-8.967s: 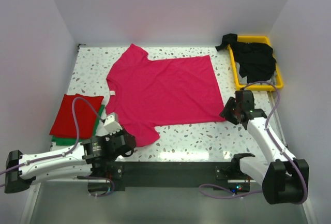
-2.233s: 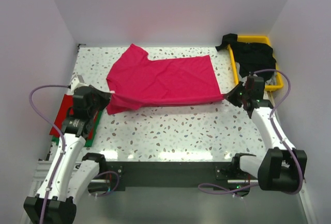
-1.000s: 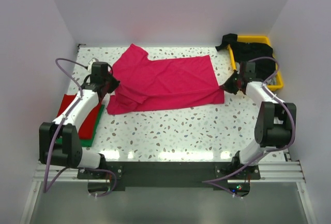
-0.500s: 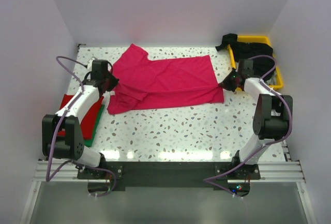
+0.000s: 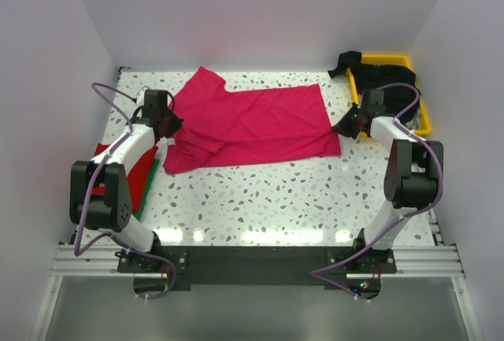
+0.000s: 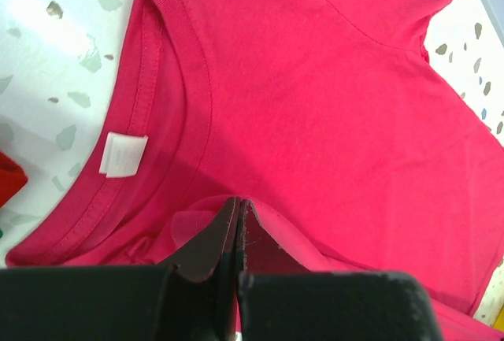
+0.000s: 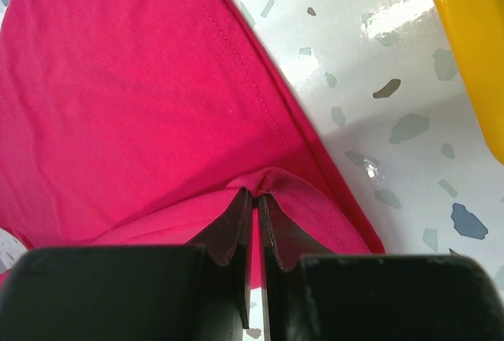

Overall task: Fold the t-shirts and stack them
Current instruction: Fold the tshirt

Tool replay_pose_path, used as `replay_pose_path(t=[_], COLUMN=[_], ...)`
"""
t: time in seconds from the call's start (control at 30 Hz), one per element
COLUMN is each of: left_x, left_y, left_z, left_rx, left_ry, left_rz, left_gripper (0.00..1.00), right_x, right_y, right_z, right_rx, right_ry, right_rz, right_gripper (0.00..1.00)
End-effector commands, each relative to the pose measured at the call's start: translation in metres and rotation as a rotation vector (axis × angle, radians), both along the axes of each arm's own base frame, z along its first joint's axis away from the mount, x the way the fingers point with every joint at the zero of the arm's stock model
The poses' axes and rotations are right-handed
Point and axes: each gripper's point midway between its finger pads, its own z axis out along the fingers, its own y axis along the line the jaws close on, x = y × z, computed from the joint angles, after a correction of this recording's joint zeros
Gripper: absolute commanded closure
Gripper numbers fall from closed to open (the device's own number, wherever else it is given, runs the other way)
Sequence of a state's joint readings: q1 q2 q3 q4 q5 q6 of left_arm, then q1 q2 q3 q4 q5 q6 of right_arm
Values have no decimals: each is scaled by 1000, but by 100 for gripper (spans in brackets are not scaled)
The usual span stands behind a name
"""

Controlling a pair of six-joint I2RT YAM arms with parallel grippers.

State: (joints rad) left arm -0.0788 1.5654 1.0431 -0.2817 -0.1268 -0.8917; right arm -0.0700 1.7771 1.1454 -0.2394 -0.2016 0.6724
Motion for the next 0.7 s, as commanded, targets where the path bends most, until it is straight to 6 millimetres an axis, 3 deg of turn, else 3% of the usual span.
replay_pose_path(t=[0.0, 0.5, 0.67], left_x=[31, 28, 29], left_y=[5, 17, 19], left_z=[29, 31, 23], left_rx=[25, 48, 50], left_ry=[-111, -103, -84], left_rz=[-4, 30, 32], left_gripper=[100, 100, 100], right_x=[19, 21, 18], right_y=[2, 8, 6], right_z=[20, 11, 7], right_rx=[-8, -30, -45], right_ry=[-73, -52, -37], right_rz=[22, 52, 49], right_gripper=[93, 92, 91])
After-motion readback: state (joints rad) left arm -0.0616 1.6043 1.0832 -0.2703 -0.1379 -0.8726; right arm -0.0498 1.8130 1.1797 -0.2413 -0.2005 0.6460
